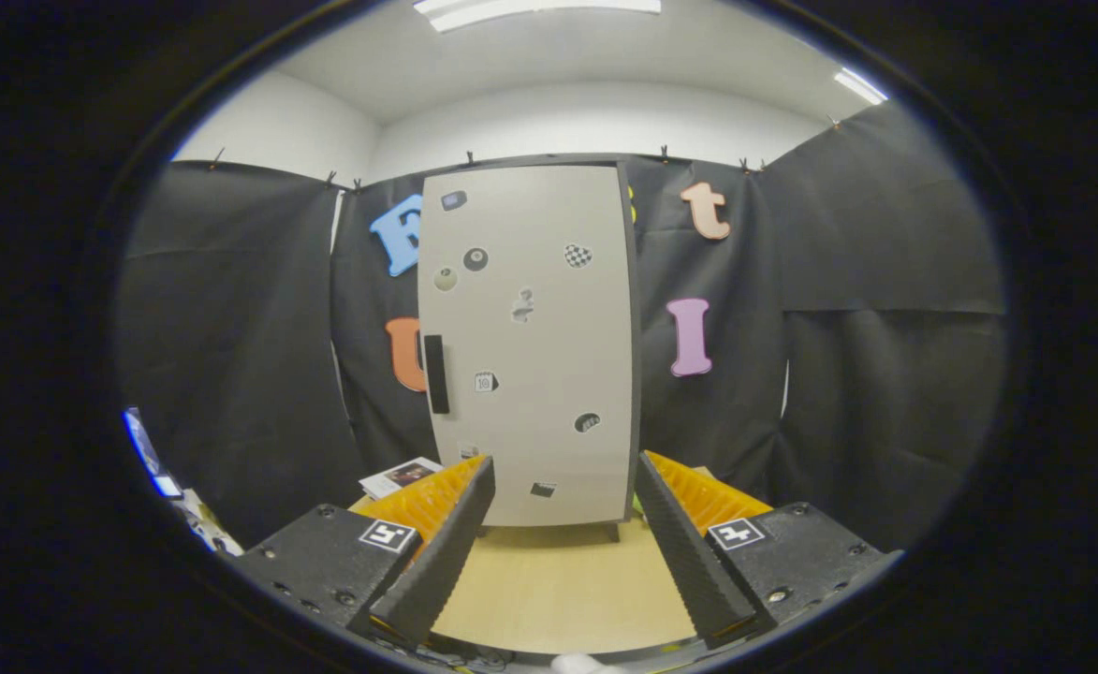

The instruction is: Open the shoe cabinet door, grab the shoes and put them into the shoe cabinet, then close the shoe cabinet door.

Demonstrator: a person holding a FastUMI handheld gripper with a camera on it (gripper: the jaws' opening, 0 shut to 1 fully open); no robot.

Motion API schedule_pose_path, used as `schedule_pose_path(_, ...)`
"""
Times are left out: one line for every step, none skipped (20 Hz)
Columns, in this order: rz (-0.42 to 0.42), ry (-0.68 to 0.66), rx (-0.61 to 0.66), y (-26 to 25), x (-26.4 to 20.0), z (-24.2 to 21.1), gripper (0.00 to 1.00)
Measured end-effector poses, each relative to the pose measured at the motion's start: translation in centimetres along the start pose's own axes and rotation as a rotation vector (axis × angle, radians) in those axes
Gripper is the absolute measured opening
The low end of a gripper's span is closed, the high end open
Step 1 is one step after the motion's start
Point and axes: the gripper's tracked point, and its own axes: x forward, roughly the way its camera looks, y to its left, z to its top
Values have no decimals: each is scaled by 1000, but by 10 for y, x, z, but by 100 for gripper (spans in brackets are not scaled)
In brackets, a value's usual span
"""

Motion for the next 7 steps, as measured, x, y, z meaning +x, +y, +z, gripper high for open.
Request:
schedule_pose_path(-1, 2, -3, 0, 1, -1, 98)
schedule_pose_path(-4, 4, -4, -2, 1, -2, 98)
schedule_pose_path(-5, 4, -5, -2, 1, -3, 98)
schedule_pose_path(-2, 4, -4, 0, 2, -4, 98)
schedule_pose_path(1, 6, -4, 1, 2, -4, 98)
schedule_pose_path(4, 4, -4, 2, 3, -4, 98)
schedule_pose_path(6, 2, -5, 2, 4, -3, 98)
